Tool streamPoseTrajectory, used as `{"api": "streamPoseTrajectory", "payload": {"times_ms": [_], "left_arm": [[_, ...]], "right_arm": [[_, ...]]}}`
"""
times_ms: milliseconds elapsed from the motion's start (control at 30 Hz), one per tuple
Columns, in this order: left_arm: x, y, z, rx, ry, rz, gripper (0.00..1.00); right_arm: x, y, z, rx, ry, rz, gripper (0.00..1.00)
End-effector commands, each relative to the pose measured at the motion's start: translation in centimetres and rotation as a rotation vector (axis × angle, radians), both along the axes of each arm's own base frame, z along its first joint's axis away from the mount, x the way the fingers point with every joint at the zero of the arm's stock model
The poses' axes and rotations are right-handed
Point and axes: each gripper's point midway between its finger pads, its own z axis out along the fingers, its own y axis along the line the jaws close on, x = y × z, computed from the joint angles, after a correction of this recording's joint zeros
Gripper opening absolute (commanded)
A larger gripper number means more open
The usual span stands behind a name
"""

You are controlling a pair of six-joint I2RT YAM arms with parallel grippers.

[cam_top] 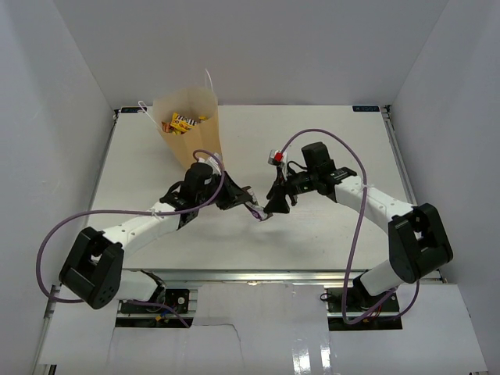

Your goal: Place the snacks into the paper bag

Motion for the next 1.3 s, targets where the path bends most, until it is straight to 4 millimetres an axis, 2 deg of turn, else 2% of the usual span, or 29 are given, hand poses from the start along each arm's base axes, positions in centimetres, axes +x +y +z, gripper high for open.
{"api": "streamPoseTrajectory", "payload": {"times_ms": [0, 67, 100, 133, 167, 233, 267, 300, 333, 367, 400, 433, 500, 533, 600, 633, 667, 733, 867, 900, 1000, 1033, 1067, 1100, 1167, 1233, 1267], "left_arm": [[2.3, 2.7, 3.4, 0.090, -0.140, 0.037, 0.00], [4.4, 5.2, 5.7, 0.165, -0.212, 0.057, 0.00], [4.9, 6.2, 6.2, 0.191, -0.213, 0.062, 0.00], [6.0, 6.7, 9.2, 0.182, -0.289, 0.054, 0.00], [7.5, 8.6, 10.4, 0.186, -0.310, 0.099, 0.00], [9.1, 10.3, 12.8, 0.189, -0.349, 0.130, 0.00], [10.8, 11.8, 14.8, 0.188, -0.380, 0.161, 0.00], [11.6, 12.5, 15.9, 0.184, -0.394, 0.179, 0.00], [12.8, 14.1, 16.8, 0.178, -0.399, 0.224, 0.00], [13.6, 14.6, 19.1, 0.154, -0.439, 0.234, 0.00], [14.9, 15.1, 18.9, 0.150, -0.424, 0.248, 0.00], [17.0, 16.7, 20.7, 0.136, -0.439, 0.307, 0.00], [17.8, 17.5, 21.1, 0.137, -0.439, 0.341, 0.00], [18.6, 18.2, 22.2, 0.145, -0.458, 0.376, 0.00], [20.2, 19.1, 21.2, 0.170, -0.432, 0.416, 0.00], [20.7, 19.6, 21.7, 0.188, -0.443, 0.431, 0.00], [21.6, 19.8, 20.6, 0.205, -0.417, 0.436, 0.00], [22.2, 20.1, 20.1, 0.234, -0.410, 0.444, 0.04], [23.5, 20.5, 20.3, 0.253, -0.422, 0.460, 0.25], [23.6, 20.5, 20.7, 0.251, -0.428, 0.459, 0.39], [23.8, 19.8, 21.9, 0.222, -0.451, 0.431, 0.60], [23.7, 19.6, 22.3, 0.209, -0.457, 0.419, 0.71], [23.5, 19.3, 22.8, 0.198, -0.467, 0.407, 0.74], [23.0, 18.9, 23.8, 0.183, -0.490, 0.382, 0.79], [22.3, 18.4, 24.9, 0.169, -0.525, 0.351, 0.82], [20.3, 17.3, 27.1, 0.151, -0.621, 0.266, 0.83], [19.4, 16.8, 27.7, 0.146, -0.657, 0.229, 0.86]], "right_arm": [[1.0, -0.8, 3.0, 0.026, -0.109, -0.021, 0.70], [2.0, -1.9, 3.6, 0.024, -0.133, -0.059, 0.71], [2.7, -2.7, 3.9, 0.019, -0.150, -0.091, 0.71], [2.9, -3.0, 4.0, 0.014, -0.166, -0.097, 0.71], [3.0, -3.5, 4.0, 0.006, -0.173, -0.110, 0.71], [3.4, -4.2, 3.9, 0.001, -0.178, -0.133, 0.71], [3.4, -4.6, 3.7, -0.003, -0.175, -0.145, 0.71], [3.4, -4.7, 3.7, -0.005, -0.174, -0.149, 0.71], [3.4, -4.8, 3.6, -0.006, -0.176, -0.153, 0.72], [3.4, -4.9, 3.5, -0.008, -0.175, -0.156, 0.72], [3.4, -5.0, 3.5, -0.009, -0.174, -0.159, 0.72], [3.5, -5.2, 3.7, -0.013, -0.185, -0.169, 0.72], [3.5, -5.3, 3.7, -0.014, -0.188, -0.173, 0.72], [3.5, -5.5, 3.6, -0.016, -0.187, -0.179, 0.72], [3.5, -5.6, 3.5, -0.022, -0.188, -0.188, 0.72], [3.6, -5.8, 3.5, -0.024, -0.190, -0.195, 0.72], [3.7, -6.0, 3.4, -0.028, -0.190, -0.202, 0.72], [4.0, -6.3, 3.5, -0.037, -0.200, -0.221, 0.73], [4.2, -6.8, 3.5, -0.051, -0.205, -0.243, 0.73], [4.3, -6.9, 3.5, -0.056, -0.206, -0.248, 0.74], [4.7, -7.2, 3.6, -0.070, -0.213, -0.268, 0.75], [4.9, -7.4, 3.6, -0.081, -0.218, -0.282, 0.77], [5.2, -7.7, 3.6, -0.093, -0.213, -0.313, 0.83], [6.3, -8.6, 3.6, -0.136, -0.237, -0.386, 0.90], [7.5, -9.7, 3.8, -0.177, -0.254, -0.473, 0.90], [9.5, -11.9, 4.3, -0.254, -0.311, -0.613, 0.90], [10.6, -13.6, 4.2, -0.318, -0.334, -0.712, 0.90]]}}
